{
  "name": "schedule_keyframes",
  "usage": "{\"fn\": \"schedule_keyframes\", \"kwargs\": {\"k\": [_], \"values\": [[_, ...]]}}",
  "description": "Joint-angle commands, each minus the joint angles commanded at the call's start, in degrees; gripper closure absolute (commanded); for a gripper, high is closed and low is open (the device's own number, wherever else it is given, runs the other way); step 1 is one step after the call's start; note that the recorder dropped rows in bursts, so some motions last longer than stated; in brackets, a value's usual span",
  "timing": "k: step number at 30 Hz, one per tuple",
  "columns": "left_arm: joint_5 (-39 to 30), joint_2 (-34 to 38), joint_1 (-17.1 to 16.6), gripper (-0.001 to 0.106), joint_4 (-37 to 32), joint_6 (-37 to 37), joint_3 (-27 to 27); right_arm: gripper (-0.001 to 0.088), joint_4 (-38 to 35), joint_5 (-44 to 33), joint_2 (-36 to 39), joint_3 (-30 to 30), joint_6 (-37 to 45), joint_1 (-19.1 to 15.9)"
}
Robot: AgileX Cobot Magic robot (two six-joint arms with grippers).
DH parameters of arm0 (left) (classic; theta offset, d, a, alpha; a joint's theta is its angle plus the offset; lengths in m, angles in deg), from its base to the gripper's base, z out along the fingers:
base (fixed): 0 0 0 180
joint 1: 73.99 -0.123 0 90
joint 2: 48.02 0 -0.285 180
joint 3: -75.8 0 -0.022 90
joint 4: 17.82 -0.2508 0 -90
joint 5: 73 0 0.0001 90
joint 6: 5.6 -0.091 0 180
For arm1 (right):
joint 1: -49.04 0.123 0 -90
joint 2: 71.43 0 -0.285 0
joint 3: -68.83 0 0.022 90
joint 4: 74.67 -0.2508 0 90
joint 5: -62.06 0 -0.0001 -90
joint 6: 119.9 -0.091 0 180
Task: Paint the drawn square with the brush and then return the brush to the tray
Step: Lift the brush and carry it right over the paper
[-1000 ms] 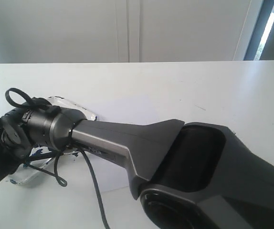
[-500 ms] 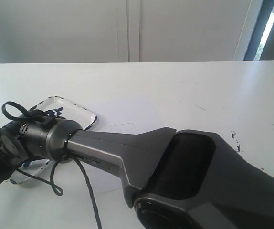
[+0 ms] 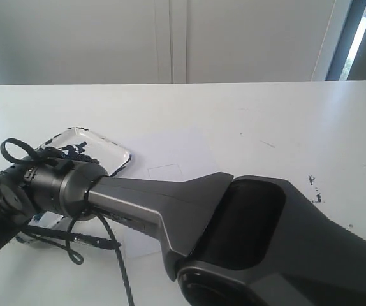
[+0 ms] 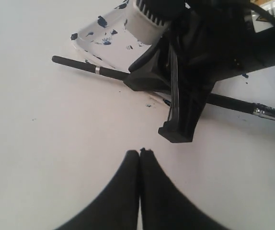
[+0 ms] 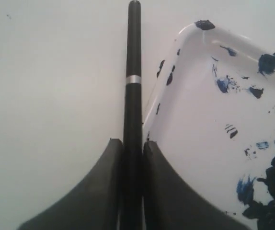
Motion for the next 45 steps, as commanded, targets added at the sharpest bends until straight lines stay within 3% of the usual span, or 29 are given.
{"fn": "schedule_keyframes", "kwargs": {"k": [4,13,20,25,29,32,36,41,45], "values": [[0.0,0.0,0.0,0.1,0.0,0.0,0.0,0.0868,0.0,-3.17,-6.37,0.0,2.19,0.51],[0.0,0.0,0.0,0.1,0.0,0.0,0.0,0.0868,0.38,2.46,-15.58,1.17,1.86,-1.69],[0.0,0.0,0.0,0.1,0.0,0.0,0.0,0.0868,0.27,3.79,-22.77,8.27,0.54,-4.17],[0.0,0.0,0.0,0.1,0.0,0.0,0.0,0.0868,0.71,-1.94,-29.78,14.8,-0.63,-6.73],[0.0,0.0,0.0,0.1,0.0,0.0,0.0,0.0868,8.37,-2.63,-36.0,21.07,-6.81,-8.13],[0.0,0.0,0.0,0.1,0.0,0.0,0.0,0.0868,12.87,2.35,-41.38,27.16,-11.69,-9.12],[0.0,0.0,0.0,0.1,0.0,0.0,0.0,0.0868,12.96,15.83,-48.86,37.95,-14.39,-10.89],[0.0,0.0,0.0,0.1,0.0,0.0,0.0,0.0868,12.96,27.0,-54.02,51.51,-17.55,-12.69],[0.0,0.0,0.0,0.1,0.0,0.0,0.0,0.0868,10.9,45.43,-56.72,63.62,-17.7,-14.16]]}}
